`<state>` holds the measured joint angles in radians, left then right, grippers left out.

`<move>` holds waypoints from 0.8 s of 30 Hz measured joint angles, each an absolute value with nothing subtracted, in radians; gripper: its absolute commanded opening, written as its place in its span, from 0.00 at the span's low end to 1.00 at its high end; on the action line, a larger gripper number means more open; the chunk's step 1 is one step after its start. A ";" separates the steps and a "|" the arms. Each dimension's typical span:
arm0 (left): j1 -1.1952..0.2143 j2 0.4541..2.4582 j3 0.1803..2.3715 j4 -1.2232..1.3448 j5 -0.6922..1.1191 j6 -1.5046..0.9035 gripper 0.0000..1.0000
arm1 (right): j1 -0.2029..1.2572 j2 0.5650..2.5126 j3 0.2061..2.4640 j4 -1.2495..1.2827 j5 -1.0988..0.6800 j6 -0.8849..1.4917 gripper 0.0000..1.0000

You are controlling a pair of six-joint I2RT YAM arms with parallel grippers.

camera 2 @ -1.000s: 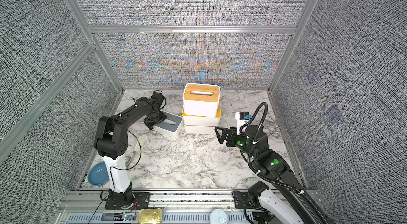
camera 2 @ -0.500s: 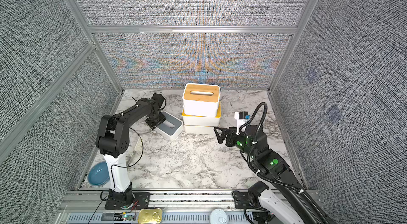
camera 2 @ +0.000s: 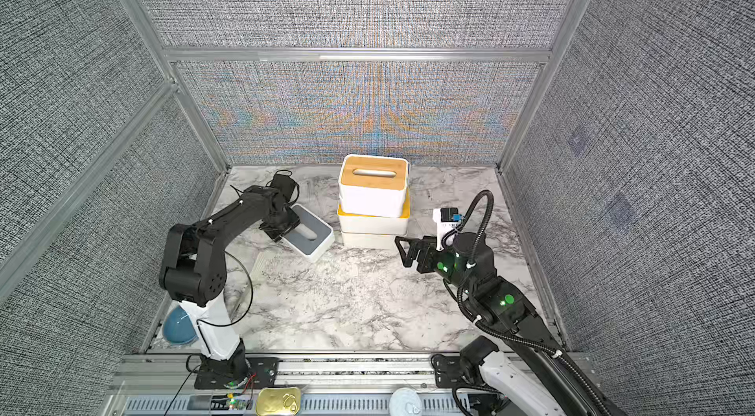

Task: Stack the tissue boxes
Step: Pick up the tissue box from the center of the board.

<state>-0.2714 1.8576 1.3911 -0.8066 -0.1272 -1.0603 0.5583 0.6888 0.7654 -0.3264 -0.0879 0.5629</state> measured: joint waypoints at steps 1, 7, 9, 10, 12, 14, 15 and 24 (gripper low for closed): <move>-0.268 1.833 1.373 -0.796 -0.126 -1.051 0.31 | 0.562 0.687 0.764 -0.325 -0.088 0.563 0.99; -0.253 1.651 1.236 -0.717 -0.070 -1.019 0.30 | 0.581 0.677 0.757 -0.314 -0.105 0.563 0.99; -0.250 1.577 1.185 -0.685 -0.067 -1.001 0.30 | 0.590 0.674 0.752 -0.303 -0.105 0.563 0.99; -0.248 1.533 1.154 -0.663 -0.060 -0.996 0.30 | 0.594 0.675 0.751 -0.301 -0.109 0.563 0.99; -0.247 1.442 1.089 -0.625 -0.047 -0.993 0.30 | 0.606 0.677 0.746 -0.286 -0.112 0.563 0.99; -0.248 1.345 1.019 -0.579 -0.020 -0.976 0.30 | 0.629 0.683 0.740 -0.268 -0.113 0.563 0.99; -0.248 1.304 0.990 -0.558 -0.002 -0.973 0.30 | 0.643 0.688 0.737 -0.258 -0.115 0.563 0.99; -0.261 0.998 0.736 -0.324 0.178 -0.955 0.28 | 0.828 0.763 0.702 -0.136 -0.110 0.544 0.99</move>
<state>-0.2607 0.9977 0.7357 -0.3244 0.1776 -0.9554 0.8280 0.7628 0.7017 -0.1360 -0.1104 0.5442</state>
